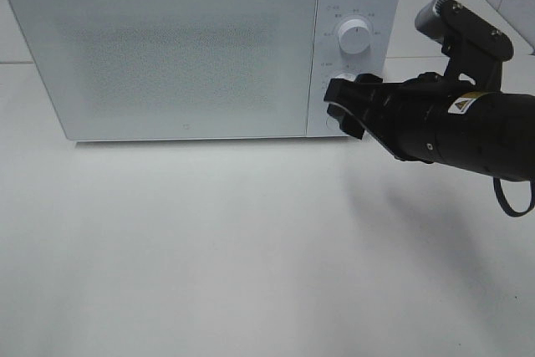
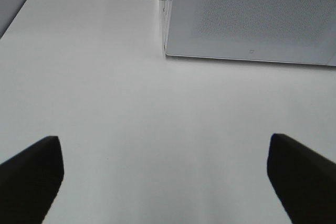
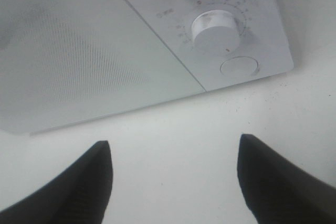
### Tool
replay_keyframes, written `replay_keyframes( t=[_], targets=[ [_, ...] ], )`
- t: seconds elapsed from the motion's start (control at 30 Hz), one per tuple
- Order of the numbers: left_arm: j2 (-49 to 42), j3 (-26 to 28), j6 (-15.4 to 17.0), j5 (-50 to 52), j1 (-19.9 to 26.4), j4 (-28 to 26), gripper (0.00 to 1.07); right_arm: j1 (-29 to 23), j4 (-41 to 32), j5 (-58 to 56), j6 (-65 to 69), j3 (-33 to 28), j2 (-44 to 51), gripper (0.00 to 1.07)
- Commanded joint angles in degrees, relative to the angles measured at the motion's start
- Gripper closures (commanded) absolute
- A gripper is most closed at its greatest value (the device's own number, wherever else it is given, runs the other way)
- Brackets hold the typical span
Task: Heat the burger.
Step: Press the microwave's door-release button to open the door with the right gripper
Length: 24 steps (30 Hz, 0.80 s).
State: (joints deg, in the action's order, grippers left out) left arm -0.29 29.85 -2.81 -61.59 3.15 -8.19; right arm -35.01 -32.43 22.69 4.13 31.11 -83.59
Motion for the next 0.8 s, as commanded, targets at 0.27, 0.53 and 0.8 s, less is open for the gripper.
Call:
replay_keyframes(
  t=[0.27,0.53,0.8],
  targets=[
    [-1.09,-0.23,0.06,0.17,0.23,0.06,0.09,0.23,1.6,-16.96,-15.99,0.4,8.82,0.43],
    [-1.09,-0.23,0.06,0.17,0.23,0.06,0.09,0.23,16.39,-36.33,-12.03,5.96,12.49,0.43],
    [-1.09,-0.23,0.06,0.17,0.23,0.06,0.09,0.23,34.55,-59.76,-0.52,14.32,16.33,0.43]
  ],
)
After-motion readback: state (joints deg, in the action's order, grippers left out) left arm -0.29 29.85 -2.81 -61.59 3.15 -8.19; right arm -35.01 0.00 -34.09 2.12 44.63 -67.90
